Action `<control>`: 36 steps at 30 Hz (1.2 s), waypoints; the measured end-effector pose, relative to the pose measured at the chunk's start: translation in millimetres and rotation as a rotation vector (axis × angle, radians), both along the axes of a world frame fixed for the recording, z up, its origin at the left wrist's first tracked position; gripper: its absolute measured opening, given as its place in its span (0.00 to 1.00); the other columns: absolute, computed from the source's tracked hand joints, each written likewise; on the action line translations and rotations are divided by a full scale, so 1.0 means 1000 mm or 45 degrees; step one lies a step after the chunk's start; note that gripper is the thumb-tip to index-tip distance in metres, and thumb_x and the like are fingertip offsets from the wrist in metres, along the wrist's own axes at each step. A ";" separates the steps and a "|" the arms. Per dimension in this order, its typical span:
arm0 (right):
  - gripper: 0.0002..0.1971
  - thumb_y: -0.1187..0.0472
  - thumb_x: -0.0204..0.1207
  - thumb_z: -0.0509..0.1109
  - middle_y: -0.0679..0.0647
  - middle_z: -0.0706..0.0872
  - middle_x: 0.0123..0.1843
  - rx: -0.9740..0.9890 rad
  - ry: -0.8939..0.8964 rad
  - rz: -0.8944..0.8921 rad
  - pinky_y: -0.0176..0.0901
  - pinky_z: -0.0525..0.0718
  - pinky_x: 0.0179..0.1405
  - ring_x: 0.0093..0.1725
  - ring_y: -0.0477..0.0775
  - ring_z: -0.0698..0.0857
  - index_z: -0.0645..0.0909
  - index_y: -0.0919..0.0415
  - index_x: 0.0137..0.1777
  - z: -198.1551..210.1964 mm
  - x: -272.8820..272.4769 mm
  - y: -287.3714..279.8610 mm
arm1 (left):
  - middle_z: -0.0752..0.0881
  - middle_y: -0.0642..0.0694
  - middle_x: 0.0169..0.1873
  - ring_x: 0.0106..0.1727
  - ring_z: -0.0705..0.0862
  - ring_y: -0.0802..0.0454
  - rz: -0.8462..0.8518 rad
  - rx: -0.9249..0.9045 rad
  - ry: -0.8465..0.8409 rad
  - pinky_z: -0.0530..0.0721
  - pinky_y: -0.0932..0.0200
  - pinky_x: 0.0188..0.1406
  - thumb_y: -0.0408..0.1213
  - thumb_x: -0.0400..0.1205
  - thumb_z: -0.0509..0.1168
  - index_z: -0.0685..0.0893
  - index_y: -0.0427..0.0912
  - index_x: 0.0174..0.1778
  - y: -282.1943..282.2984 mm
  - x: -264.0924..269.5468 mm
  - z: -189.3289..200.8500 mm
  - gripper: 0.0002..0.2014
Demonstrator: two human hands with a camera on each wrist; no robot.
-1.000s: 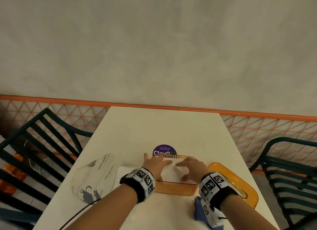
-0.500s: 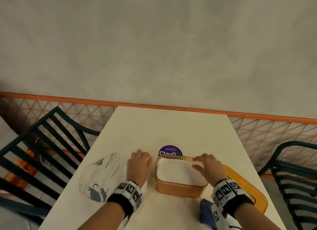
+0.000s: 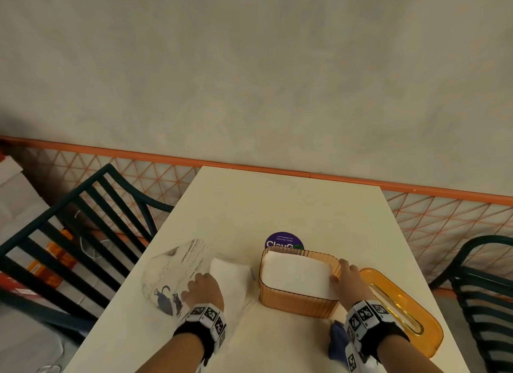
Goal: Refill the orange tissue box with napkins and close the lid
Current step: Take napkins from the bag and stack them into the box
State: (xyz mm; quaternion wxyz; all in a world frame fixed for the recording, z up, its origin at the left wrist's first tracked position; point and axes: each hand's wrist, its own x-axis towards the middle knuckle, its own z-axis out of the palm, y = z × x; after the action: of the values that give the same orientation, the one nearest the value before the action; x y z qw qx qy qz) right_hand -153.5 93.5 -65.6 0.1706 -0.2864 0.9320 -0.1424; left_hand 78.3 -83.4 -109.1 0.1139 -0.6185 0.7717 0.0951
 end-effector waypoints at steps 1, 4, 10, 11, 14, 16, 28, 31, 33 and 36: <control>0.24 0.56 0.84 0.57 0.60 0.73 0.71 -0.002 0.010 0.002 0.49 0.85 0.58 0.64 0.60 0.81 0.59 0.59 0.77 0.000 0.000 0.000 | 0.71 0.46 0.69 0.72 0.70 0.47 -0.020 -0.020 0.003 0.71 0.48 0.69 0.42 0.83 0.61 0.68 0.43 0.70 0.001 -0.001 0.000 0.20; 0.23 0.55 0.84 0.57 0.59 0.74 0.70 0.000 0.033 0.005 0.49 0.86 0.56 0.62 0.59 0.82 0.60 0.58 0.76 0.001 0.002 0.001 | 0.70 0.45 0.72 0.75 0.68 0.45 0.006 0.052 0.116 0.68 0.46 0.72 0.39 0.85 0.57 0.65 0.43 0.73 -0.001 0.002 -0.005 0.20; 0.23 0.54 0.84 0.57 0.59 0.74 0.70 0.020 0.045 0.034 0.45 0.85 0.56 0.63 0.58 0.82 0.61 0.59 0.76 0.001 0.001 0.001 | 0.76 0.35 0.70 0.71 0.76 0.40 0.182 0.461 0.558 0.75 0.55 0.66 0.34 0.79 0.67 0.66 0.30 0.72 -0.022 0.006 0.013 0.27; 0.23 0.53 0.84 0.57 0.59 0.73 0.70 0.029 0.036 0.045 0.46 0.84 0.58 0.64 0.59 0.81 0.61 0.59 0.76 0.002 0.000 0.002 | 0.76 0.34 0.71 0.71 0.76 0.40 0.174 0.523 0.619 0.74 0.55 0.67 0.33 0.78 0.68 0.67 0.29 0.72 -0.025 0.008 0.021 0.29; 0.28 0.50 0.82 0.59 0.62 0.71 0.73 0.019 0.037 0.043 0.51 0.78 0.67 0.70 0.62 0.75 0.60 0.60 0.78 0.010 -0.009 0.004 | 0.77 0.36 0.71 0.71 0.76 0.40 0.118 0.628 0.850 0.74 0.55 0.68 0.29 0.78 0.68 0.69 0.31 0.74 -0.034 0.019 0.050 0.28; 0.28 0.49 0.81 0.61 0.64 0.73 0.72 -0.137 0.113 -0.005 0.54 0.72 0.70 0.71 0.64 0.73 0.63 0.61 0.77 0.025 -0.018 0.003 | 0.82 0.38 0.64 0.62 0.82 0.42 0.065 0.737 1.087 0.81 0.54 0.60 0.28 0.78 0.68 0.73 0.35 0.72 -0.036 0.026 0.080 0.25; 0.20 0.44 0.77 0.65 0.58 0.89 0.51 -0.850 -1.085 0.181 0.52 0.90 0.46 0.44 0.58 0.91 0.76 0.55 0.63 0.143 0.064 -0.045 | 0.83 0.41 0.66 0.68 0.81 0.40 -0.178 1.222 1.821 0.79 0.40 0.68 0.31 0.74 0.69 0.72 0.43 0.72 -0.008 -0.009 0.161 0.29; 0.15 0.56 0.77 0.70 0.56 0.88 0.56 -0.990 -1.114 0.187 0.55 0.89 0.50 0.53 0.59 0.89 0.78 0.54 0.62 0.144 0.066 -0.043 | 0.83 0.40 0.66 0.67 0.82 0.40 -0.183 1.263 1.833 0.80 0.40 0.67 0.33 0.72 0.69 0.73 0.44 0.72 0.003 -0.016 0.154 0.30; 0.13 0.61 0.76 0.70 0.55 0.88 0.55 -1.025 -1.097 0.179 0.51 0.90 0.44 0.52 0.58 0.89 0.79 0.56 0.61 0.146 0.063 -0.040 | 0.84 0.42 0.64 0.64 0.84 0.43 -0.203 1.246 1.791 0.84 0.47 0.60 0.33 0.73 0.69 0.74 0.45 0.70 0.010 -0.021 0.151 0.28; 0.14 0.65 0.76 0.69 0.57 0.88 0.54 -1.078 -1.076 0.130 0.46 0.87 0.34 0.49 0.57 0.89 0.78 0.60 0.61 0.148 0.056 -0.035 | 0.85 0.44 0.61 0.61 0.84 0.45 -0.206 1.236 1.763 0.85 0.50 0.57 0.32 0.80 0.67 0.77 0.47 0.66 0.013 -0.025 0.148 0.18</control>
State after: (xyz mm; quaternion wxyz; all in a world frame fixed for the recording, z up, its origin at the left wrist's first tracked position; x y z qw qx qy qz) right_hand -97.9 58.6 82.3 0.4041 -0.2926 0.6308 -0.5943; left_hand 53.8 -70.5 38.8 -0.1247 -0.2461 0.5828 0.7643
